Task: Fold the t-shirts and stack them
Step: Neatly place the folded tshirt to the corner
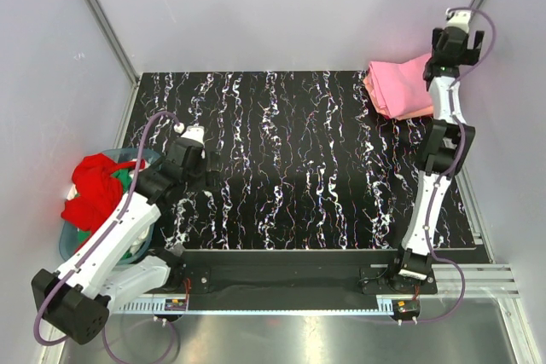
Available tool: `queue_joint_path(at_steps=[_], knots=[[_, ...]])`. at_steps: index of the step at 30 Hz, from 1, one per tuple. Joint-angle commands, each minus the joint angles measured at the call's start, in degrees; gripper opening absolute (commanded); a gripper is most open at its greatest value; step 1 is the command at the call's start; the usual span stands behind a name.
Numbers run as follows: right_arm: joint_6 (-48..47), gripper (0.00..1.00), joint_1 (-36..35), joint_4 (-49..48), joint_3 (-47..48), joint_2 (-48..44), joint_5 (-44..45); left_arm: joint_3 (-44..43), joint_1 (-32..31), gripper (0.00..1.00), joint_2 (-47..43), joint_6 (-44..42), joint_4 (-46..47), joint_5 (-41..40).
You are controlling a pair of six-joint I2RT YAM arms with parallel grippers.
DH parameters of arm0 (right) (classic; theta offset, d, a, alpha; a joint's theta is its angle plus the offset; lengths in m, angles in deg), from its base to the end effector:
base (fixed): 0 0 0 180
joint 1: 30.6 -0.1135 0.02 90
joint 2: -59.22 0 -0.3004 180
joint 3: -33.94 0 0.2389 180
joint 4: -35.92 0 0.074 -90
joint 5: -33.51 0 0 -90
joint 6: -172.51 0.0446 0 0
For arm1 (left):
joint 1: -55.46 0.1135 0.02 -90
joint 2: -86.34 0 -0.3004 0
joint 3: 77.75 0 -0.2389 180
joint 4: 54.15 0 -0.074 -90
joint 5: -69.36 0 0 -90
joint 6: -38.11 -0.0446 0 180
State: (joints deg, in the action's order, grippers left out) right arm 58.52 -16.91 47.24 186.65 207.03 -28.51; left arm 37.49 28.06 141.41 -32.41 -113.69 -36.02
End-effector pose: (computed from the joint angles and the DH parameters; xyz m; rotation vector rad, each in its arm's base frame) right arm 0.6022 -0.1682 0.2813 0.2257 1.7370 -0.8966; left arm 0.1465 -0.0626 0.3106 0.0475 2.3996 -0.0515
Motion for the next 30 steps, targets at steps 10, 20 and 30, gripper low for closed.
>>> queue_joint_path(at_steps=[10,20,30], knots=[[38.7,0.58,-0.5,13.2,-7.2,-14.7,-32.0,-0.2,0.2,0.86,-3.5,-0.5,1.8,-1.4],[52.4,0.11,-2.0,7.4,-6.3,-3.9,-48.6,-0.2,0.2,0.86,-3.8,-0.6,1.9,-1.2],[55.8,0.1,-4.9,8.3,-0.6,4.9,-50.1,-0.3,0.2,0.86,-3.8,-0.5,1.8,-1.8]])
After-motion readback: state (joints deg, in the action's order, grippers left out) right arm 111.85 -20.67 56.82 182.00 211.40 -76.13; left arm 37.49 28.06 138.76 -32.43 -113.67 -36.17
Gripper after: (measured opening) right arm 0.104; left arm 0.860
